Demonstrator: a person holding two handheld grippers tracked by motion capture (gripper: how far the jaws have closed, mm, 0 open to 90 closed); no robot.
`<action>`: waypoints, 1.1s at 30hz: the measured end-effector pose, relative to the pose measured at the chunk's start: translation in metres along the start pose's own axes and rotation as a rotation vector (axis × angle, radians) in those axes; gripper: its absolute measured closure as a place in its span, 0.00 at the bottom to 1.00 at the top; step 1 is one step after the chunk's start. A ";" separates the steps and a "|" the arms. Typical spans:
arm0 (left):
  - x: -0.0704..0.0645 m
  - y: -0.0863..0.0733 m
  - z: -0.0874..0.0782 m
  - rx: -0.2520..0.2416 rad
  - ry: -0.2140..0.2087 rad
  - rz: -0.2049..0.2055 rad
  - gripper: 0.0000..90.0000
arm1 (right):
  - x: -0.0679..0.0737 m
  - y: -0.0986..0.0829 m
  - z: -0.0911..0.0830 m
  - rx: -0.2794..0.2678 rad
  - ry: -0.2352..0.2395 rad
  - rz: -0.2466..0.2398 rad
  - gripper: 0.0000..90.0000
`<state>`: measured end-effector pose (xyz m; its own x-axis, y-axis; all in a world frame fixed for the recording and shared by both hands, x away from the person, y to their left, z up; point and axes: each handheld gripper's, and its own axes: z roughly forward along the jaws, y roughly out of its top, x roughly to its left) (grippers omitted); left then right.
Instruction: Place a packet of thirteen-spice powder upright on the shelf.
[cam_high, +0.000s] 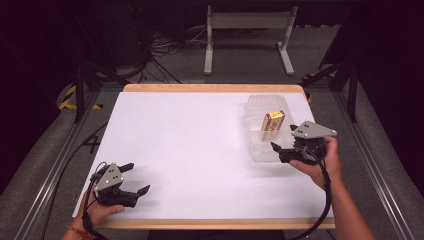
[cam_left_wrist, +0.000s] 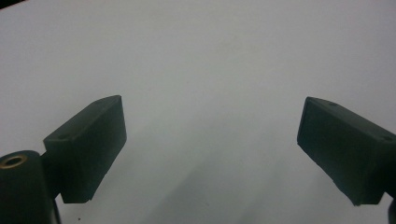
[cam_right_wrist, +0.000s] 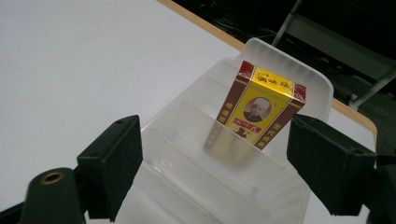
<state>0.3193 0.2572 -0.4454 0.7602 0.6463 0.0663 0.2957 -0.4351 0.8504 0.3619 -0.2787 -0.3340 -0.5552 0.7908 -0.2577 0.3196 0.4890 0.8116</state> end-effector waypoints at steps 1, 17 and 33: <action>0.000 0.000 0.000 -0.001 0.000 0.000 0.10 | 0.001 -0.002 -0.003 -0.008 0.004 0.000 0.21; 0.001 0.000 -0.001 0.000 0.005 0.003 0.10 | 0.017 -0.042 -0.024 -0.016 -0.005 -0.041 0.20; 0.000 -0.001 -0.002 0.002 0.002 0.001 0.10 | 0.018 -0.087 -0.026 0.060 -0.009 -0.014 0.18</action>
<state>0.3180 0.2585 -0.4450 0.7592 0.6473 0.0679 0.2966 -0.4370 0.8492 0.3038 -0.3170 -0.3957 -0.5533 0.7866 -0.2740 0.3573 0.5212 0.7750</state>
